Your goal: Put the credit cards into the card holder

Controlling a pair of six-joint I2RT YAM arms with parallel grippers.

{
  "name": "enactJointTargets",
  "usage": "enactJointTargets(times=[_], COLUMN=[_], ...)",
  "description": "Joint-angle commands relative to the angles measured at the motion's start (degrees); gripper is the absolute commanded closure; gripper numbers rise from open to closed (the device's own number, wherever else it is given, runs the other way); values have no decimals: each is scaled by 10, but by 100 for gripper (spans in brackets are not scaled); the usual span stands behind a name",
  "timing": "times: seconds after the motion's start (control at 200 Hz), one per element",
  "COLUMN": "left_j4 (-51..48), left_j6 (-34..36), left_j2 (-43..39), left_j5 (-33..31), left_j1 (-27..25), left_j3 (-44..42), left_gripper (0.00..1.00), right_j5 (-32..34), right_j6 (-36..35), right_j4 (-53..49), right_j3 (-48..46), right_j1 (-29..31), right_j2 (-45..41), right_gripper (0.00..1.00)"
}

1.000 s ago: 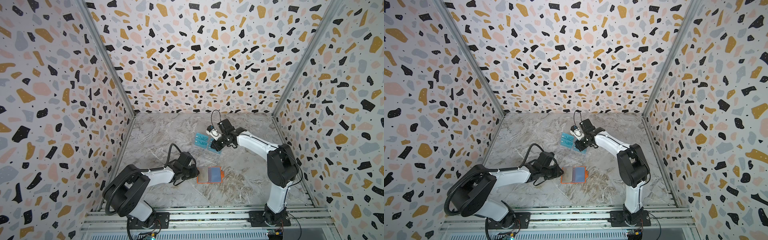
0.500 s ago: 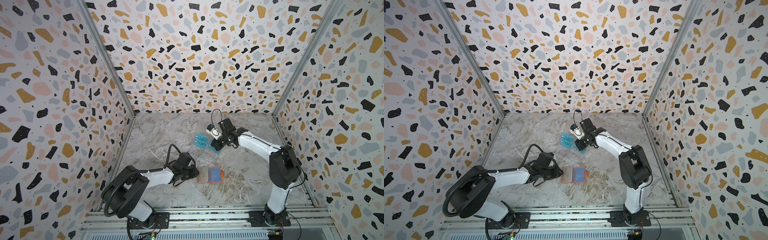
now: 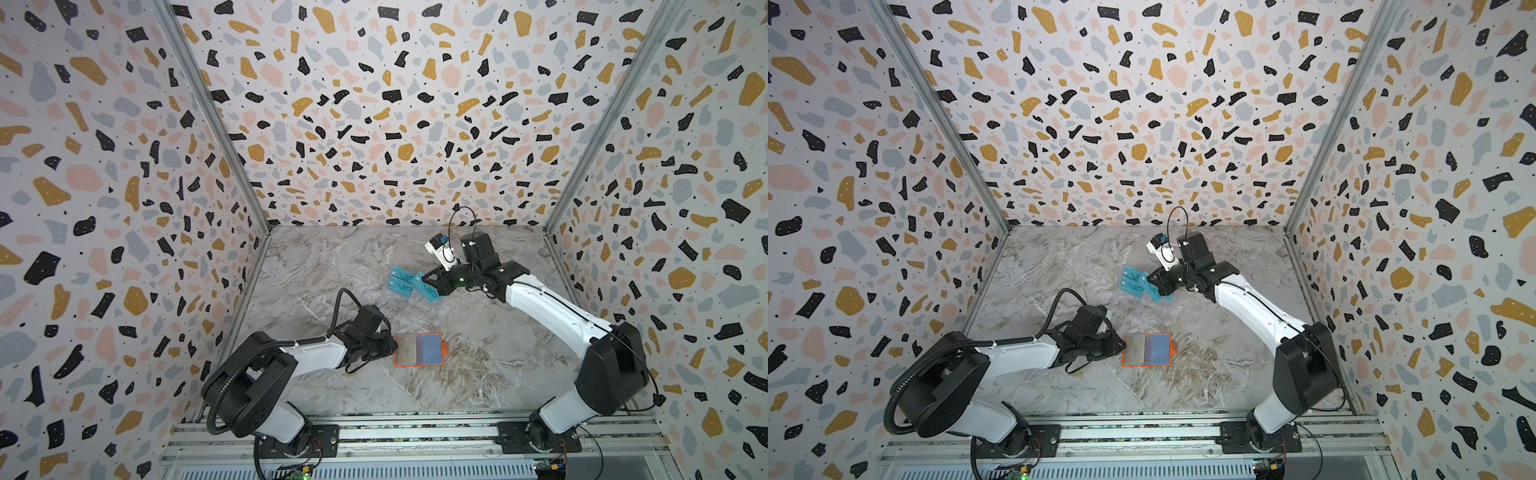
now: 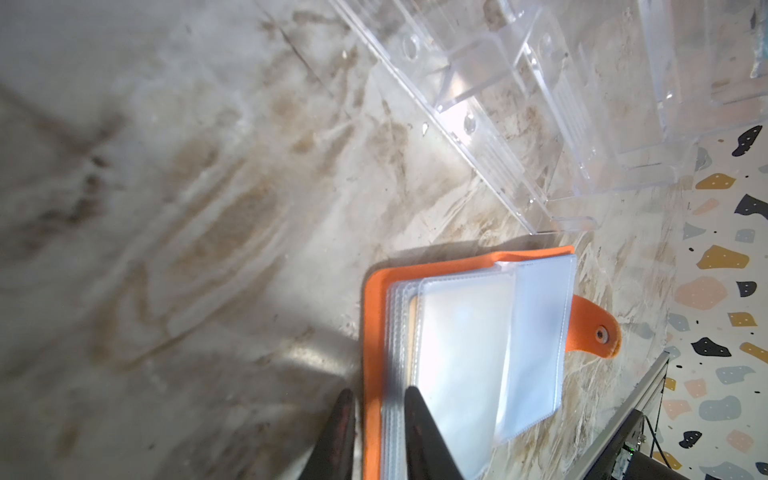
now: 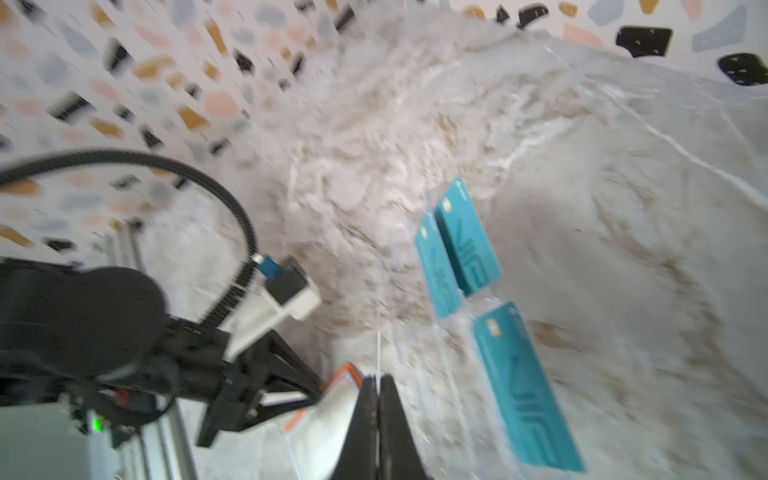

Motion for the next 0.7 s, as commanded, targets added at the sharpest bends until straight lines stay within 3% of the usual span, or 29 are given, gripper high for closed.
enactJointTargets(times=[0.0,0.32,0.696], left_j4=[-39,-56,-61], left_j6=[13,21,19], left_j2=[0,4,0], left_j5=[-13,-15,-16], left_j1=[-3,-3,-3], left_j3=[-7,-6,-4], left_gripper=[75,76,76], right_j5=[-148,-160,-144], right_j6=[146,241,287], right_j4=[104,193,255], right_j3=[-97,-267,-325], right_j1=[-13,6,-14], right_j2=[-25,-46,-1], right_gripper=[100,100,100])
